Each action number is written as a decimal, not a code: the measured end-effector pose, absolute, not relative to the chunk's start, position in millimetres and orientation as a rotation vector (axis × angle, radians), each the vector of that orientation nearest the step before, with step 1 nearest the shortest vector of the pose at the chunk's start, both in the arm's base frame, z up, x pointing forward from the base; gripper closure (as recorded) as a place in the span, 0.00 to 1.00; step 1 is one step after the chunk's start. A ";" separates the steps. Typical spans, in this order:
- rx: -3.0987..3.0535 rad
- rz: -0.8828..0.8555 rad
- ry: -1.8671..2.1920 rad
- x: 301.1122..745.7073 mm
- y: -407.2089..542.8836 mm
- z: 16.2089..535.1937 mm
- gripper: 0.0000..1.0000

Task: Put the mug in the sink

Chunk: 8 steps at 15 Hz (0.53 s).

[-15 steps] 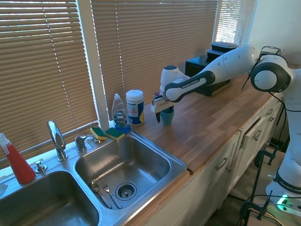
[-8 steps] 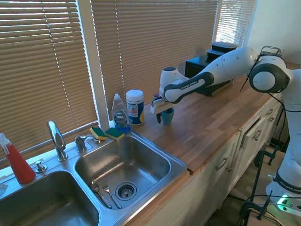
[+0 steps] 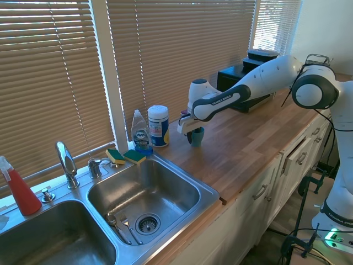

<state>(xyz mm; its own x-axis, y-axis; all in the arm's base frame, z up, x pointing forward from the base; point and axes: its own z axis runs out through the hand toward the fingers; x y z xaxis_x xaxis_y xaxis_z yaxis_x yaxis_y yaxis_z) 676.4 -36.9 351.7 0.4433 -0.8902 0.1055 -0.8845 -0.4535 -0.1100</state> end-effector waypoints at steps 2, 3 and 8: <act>-2.636 -0.232 1.619 676.2 -35.9 350.8 1.00; -2.634 -0.238 1.616 676.5 -35.4 351.2 1.00; -2.633 -0.270 1.588 677.4 -25.6 362.3 1.00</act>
